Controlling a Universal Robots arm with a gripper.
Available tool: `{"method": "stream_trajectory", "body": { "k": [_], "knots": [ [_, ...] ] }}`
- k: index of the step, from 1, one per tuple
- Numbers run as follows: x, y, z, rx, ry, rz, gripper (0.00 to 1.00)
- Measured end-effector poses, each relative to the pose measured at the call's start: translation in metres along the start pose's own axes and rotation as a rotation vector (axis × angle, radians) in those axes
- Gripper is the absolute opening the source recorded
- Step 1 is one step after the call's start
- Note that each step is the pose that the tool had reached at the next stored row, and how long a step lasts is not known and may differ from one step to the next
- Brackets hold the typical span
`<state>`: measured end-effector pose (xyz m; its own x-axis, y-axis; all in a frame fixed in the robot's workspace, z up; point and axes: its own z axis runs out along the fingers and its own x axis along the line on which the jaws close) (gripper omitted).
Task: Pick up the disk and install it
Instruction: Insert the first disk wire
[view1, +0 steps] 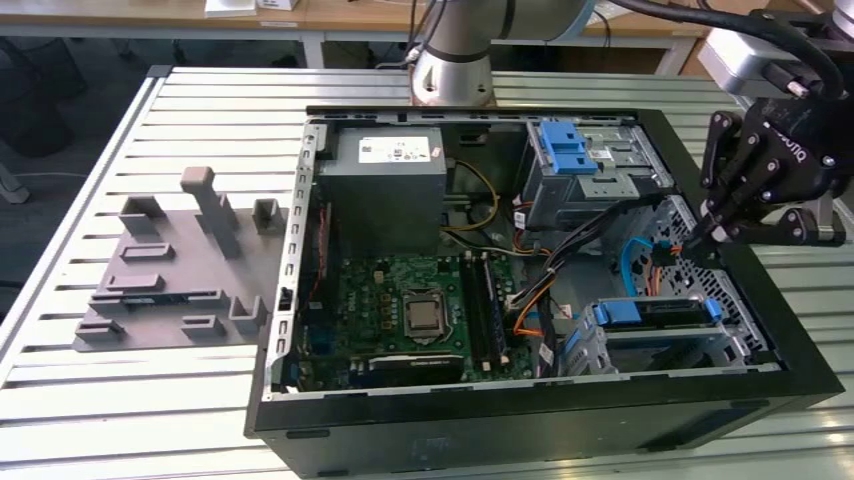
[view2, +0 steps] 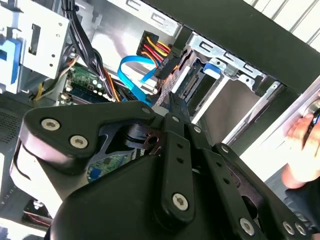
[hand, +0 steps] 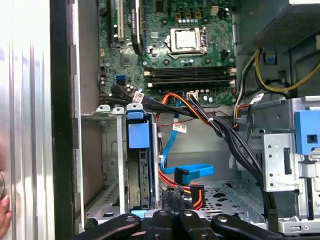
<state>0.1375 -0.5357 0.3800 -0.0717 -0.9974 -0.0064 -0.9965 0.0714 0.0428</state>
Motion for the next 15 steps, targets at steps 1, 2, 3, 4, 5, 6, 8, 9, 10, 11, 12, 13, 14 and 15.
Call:
{"method": "stream_trajectory", "body": {
  "k": [1, 2, 3, 4, 5, 6, 8, 9, 10, 11, 12, 13, 14, 15],
  "knots": [
    [-0.0005, -0.0001, 0.0001, 0.0001, -0.0003, 0.009, 0.11],
    [-0.0011, -0.0003, 0.0003, 0.0001, -0.0007, 0.015, 0.11],
    [-0.0017, -0.0007, 0.0004, 0.0001, -0.0008, 0.020, 0.11],
    [-0.0022, -0.0011, 0.0006, 0.0002, -0.0010, 0.024, 0.11],
    [-0.0027, -0.0016, 0.0008, 0.0002, -0.0012, 0.026, 0.11],
    [-0.0031, -0.0021, 0.0010, 0.0002, -0.0014, 0.027, 0.11],
    [-0.0042, -0.0030, 0.0010, 0.0002, -0.0011, 0.030, 0.11],
    [-0.0047, -0.0034, 0.0011, 0.0002, -0.0012, 0.031, 0.11],
    [-0.0051, -0.0038, 0.0013, 0.0003, -0.0011, 0.032, 0.11],
    [-0.0056, -0.0042, 0.0014, 0.0003, -0.0005, 0.034, 0.11],
    [-0.0070, -0.0051, 0.0019, 0.0011, 0.0068, 0.040, 0.11],
    [-0.0076, -0.0052, 0.0021, 0.0014, 0.0113, 0.042, 0.11],
    [-0.0080, -0.0055, 0.0022, 0.0018, 0.0148, 0.047, 0.11],
    [-0.0083, -0.0057, 0.0024, 0.0020, 0.0172, 0.053, 0.11]
  ]
}}
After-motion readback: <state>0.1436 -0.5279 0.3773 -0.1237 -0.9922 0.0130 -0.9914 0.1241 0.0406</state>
